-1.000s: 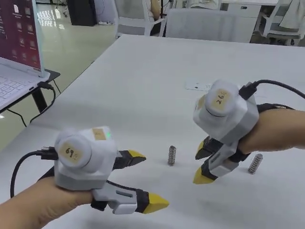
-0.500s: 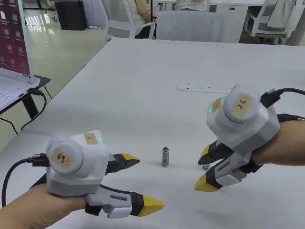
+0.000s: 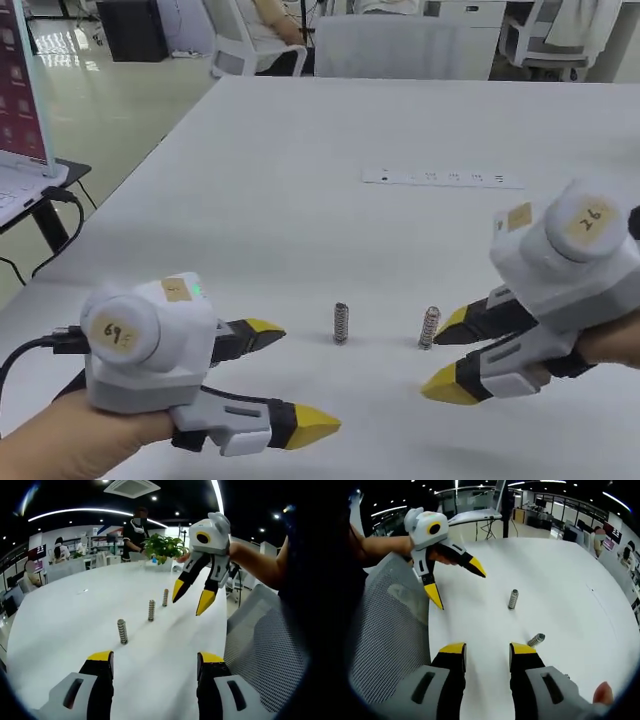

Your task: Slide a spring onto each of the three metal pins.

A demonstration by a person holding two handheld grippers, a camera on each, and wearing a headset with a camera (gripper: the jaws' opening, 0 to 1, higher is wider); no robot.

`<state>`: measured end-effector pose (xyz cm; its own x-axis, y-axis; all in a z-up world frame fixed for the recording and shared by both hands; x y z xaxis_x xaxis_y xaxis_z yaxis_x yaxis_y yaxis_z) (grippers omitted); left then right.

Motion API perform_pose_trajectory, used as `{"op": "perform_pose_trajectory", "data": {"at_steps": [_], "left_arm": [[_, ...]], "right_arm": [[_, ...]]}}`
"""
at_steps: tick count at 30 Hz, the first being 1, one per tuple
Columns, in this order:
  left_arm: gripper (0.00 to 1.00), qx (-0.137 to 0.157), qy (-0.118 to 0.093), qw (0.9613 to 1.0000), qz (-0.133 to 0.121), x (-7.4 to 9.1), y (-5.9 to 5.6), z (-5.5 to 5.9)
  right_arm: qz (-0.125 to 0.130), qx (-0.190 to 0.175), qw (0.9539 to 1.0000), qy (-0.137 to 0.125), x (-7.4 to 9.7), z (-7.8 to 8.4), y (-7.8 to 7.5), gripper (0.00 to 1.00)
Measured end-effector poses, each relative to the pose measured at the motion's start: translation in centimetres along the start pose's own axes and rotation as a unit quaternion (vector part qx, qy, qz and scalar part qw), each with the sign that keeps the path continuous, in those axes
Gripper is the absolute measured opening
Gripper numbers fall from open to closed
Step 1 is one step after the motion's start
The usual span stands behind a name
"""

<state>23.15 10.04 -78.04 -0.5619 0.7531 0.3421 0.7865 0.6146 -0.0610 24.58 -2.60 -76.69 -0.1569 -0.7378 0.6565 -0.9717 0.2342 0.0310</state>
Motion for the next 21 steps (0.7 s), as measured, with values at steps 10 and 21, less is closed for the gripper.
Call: {"op": "perform_pose_trajectory", "data": {"at_steps": [10,21], "left_arm": [[0.63,0.004,-0.003,1.0,-0.003,0.1,0.1,0.0],[0.63,0.008,-0.005,0.9999,-0.007,0.1,0.4,0.0]], "right_arm": [[0.038,-0.037,0.9978,-0.039,2.6,1.7,-1.1,0.34],[0.089,-0.072,0.9901,-0.081,5.2,3.4,-2.7,0.36]]}}
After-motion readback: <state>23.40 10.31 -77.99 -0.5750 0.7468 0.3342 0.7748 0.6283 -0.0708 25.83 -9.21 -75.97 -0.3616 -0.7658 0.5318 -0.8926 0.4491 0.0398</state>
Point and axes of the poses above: the centre of the closed fingertips' face, and the gripper's own axes: x roughly backward along the fingers, y roughly to its left, z roughly out of its underside, the point moved 2 cm from there along x, roughly backward along the fingers, and after that the axes turned 8 degrees about -y, right-handed, at the moved point
